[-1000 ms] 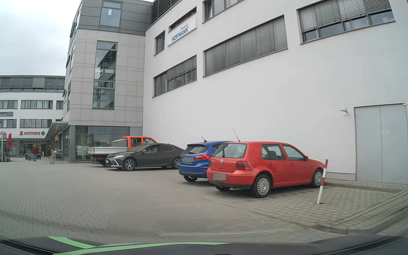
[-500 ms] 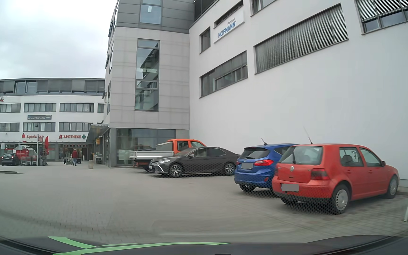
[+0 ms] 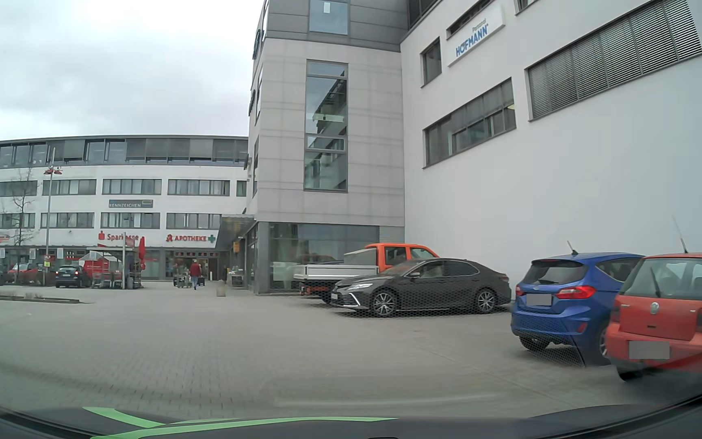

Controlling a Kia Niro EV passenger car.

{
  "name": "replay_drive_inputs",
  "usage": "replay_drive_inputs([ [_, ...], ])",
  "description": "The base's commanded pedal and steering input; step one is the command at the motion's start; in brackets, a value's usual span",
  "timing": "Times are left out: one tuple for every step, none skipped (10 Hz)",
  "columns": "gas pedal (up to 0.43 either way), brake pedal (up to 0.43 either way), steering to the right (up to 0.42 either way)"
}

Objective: Follow the waypoints while adhering to traffic rules and regulations

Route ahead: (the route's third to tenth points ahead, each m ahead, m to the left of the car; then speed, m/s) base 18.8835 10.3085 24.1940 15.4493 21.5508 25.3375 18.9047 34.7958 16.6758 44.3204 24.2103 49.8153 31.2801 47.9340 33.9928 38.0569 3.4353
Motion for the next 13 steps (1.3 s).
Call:
replay_drive_inputs([
  [0.189, 0.0, -0.338],
  [0.189, 0.0, -0.309],
  [0.189, 0.0, -0.281],
  [0.189, 0.0, -0.249],
  [0.189, 0.0, -0.221],
  [0.189, 0.0, -0.198],
  [0.189, 0.0, -0.178],
  [0.189, 0.0, -0.167],
  [0.189, 0.0, -0.156],
  [0.189, 0.0, -0.144],
  [0.189, 0.0, -0.128],
  [0.189, 0.0, -0.12],
  [0.189, 0.0, -0.115],
])
